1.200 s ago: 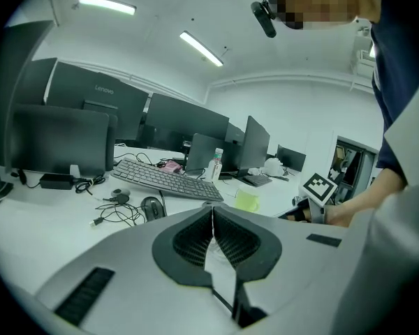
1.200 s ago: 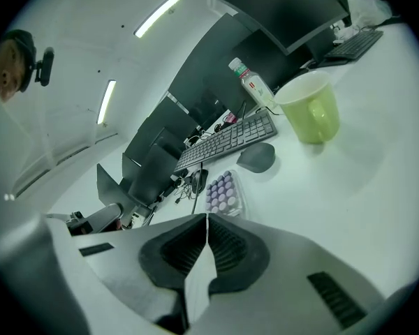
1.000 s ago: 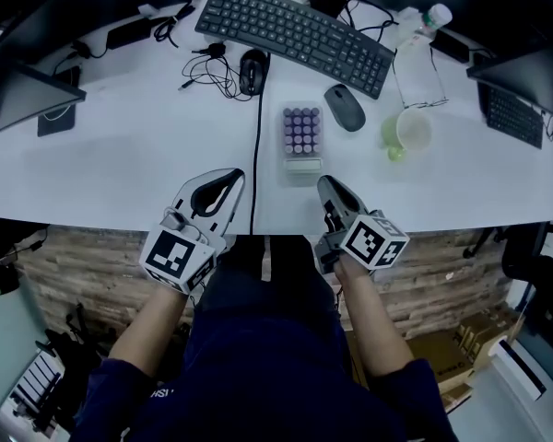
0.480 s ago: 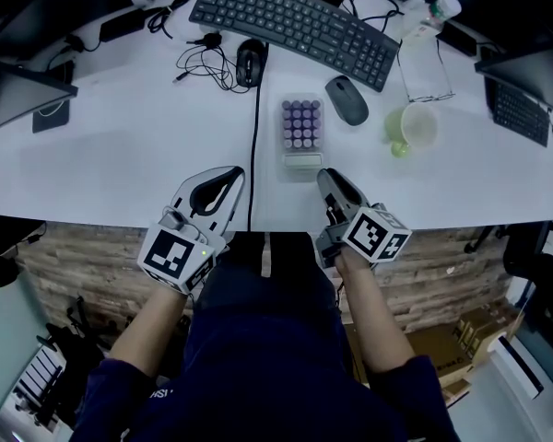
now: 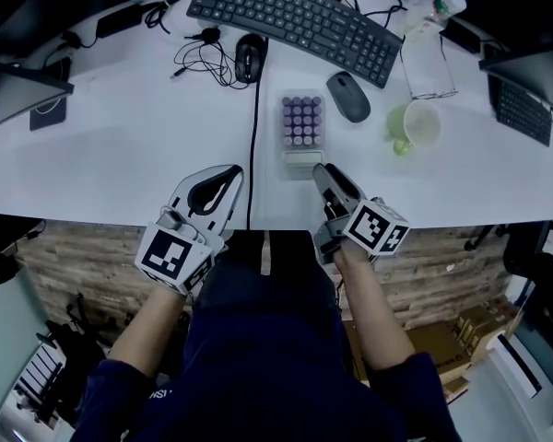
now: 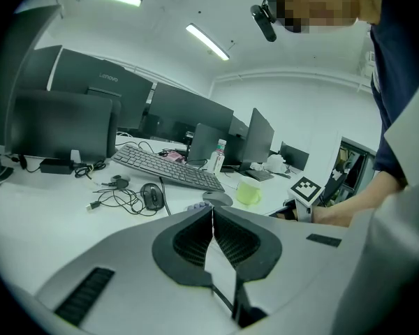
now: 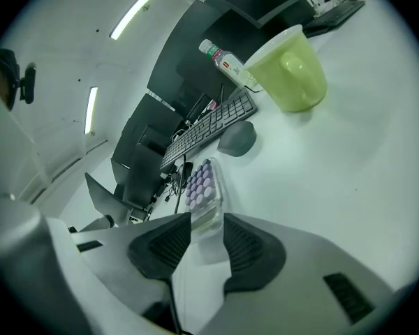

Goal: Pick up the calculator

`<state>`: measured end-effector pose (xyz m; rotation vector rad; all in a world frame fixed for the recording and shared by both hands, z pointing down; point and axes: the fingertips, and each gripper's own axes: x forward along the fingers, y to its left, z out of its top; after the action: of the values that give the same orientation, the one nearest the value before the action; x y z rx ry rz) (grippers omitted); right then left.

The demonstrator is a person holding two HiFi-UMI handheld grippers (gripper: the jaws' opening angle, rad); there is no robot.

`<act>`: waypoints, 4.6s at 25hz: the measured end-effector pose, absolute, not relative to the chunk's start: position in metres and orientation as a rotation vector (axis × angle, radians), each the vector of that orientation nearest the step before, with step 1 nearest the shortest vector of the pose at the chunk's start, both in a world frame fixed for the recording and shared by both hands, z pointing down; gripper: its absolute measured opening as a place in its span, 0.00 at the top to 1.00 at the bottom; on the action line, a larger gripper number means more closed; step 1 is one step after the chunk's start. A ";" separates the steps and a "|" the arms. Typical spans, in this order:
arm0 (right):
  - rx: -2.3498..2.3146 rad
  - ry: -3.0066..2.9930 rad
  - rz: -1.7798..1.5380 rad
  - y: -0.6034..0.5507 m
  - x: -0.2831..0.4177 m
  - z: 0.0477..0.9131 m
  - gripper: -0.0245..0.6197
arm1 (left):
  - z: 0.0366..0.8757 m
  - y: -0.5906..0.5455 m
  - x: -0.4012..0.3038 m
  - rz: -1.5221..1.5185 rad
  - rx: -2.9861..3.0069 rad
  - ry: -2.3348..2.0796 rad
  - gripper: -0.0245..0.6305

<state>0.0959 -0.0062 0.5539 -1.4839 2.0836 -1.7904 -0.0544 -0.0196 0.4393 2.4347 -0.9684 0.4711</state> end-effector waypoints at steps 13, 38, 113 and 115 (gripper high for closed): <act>-1.484 1.956 -1.916 -0.012 0.094 0.570 0.72 | 0.443 -0.021 -0.067 0.469 2.408 -0.998 0.91; -1.489 1.636 -1.960 -0.024 0.097 0.576 0.81 | 0.441 -0.032 -0.083 0.458 2.405 -1.011 0.91; -1.077 1.765 -1.213 -0.073 0.133 0.250 0.83 | 0.218 -0.080 -0.063 0.135 2.869 -1.078 0.91; -1.071 1.767 -1.209 -0.071 0.134 0.248 0.83 | 0.216 -0.077 -0.062 0.131 2.873 -1.076 0.91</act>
<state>0.1341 -0.0708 0.2479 -1.0710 1.7669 -1.2090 -0.0615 -0.0772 0.2160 2.8728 -1.0761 0.1310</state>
